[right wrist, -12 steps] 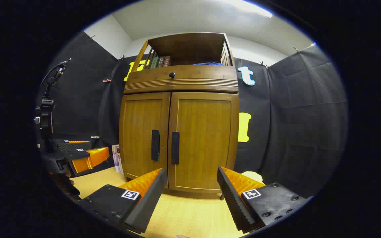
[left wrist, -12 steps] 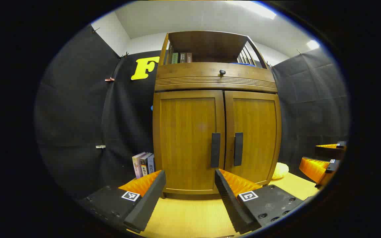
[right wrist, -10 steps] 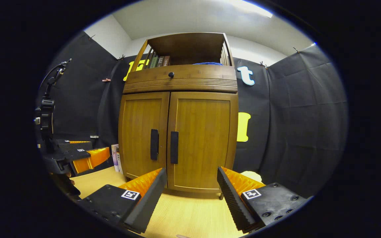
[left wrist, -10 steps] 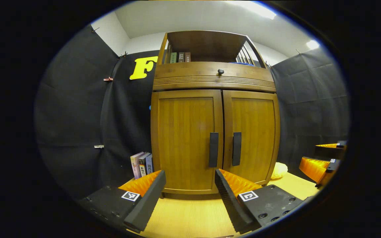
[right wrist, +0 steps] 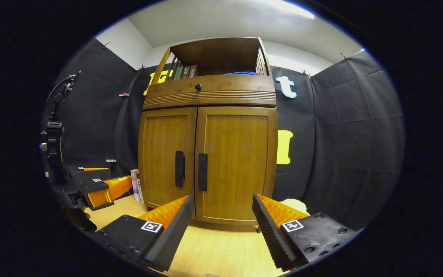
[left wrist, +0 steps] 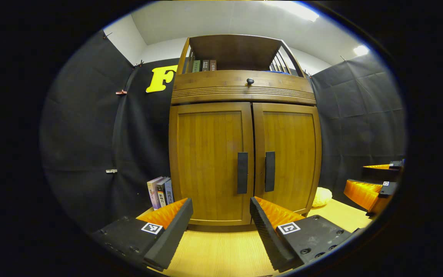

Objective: Open the right door of the double-door shoe cabinet with the right hand, and open the left door with the left hand.

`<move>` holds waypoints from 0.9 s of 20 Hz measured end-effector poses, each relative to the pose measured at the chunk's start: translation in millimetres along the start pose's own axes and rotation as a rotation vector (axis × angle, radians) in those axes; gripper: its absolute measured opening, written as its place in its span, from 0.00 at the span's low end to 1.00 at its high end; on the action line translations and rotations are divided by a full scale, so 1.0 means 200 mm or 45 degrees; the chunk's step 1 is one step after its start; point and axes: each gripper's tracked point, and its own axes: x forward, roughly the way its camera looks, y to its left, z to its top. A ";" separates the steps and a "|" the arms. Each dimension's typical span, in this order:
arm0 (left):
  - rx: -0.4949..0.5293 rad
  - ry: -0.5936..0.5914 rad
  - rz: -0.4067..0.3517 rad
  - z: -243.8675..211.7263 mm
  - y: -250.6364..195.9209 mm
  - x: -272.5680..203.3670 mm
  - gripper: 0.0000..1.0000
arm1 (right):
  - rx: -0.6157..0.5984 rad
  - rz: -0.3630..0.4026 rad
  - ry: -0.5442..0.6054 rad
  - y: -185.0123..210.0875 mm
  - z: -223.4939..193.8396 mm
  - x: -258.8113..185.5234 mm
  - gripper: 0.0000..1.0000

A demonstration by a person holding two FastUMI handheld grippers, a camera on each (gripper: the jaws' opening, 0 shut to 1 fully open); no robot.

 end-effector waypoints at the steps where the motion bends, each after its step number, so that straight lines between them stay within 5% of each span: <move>1: -0.004 0.001 -0.007 0.00 -0.01 0.00 0.93 | 0.003 0.006 0.002 0.01 0.00 0.01 0.96; 18: -0.037 0.045 -0.013 -0.02 0.08 -0.03 0.93 | -0.018 0.079 0.012 0.18 -0.02 0.23 0.96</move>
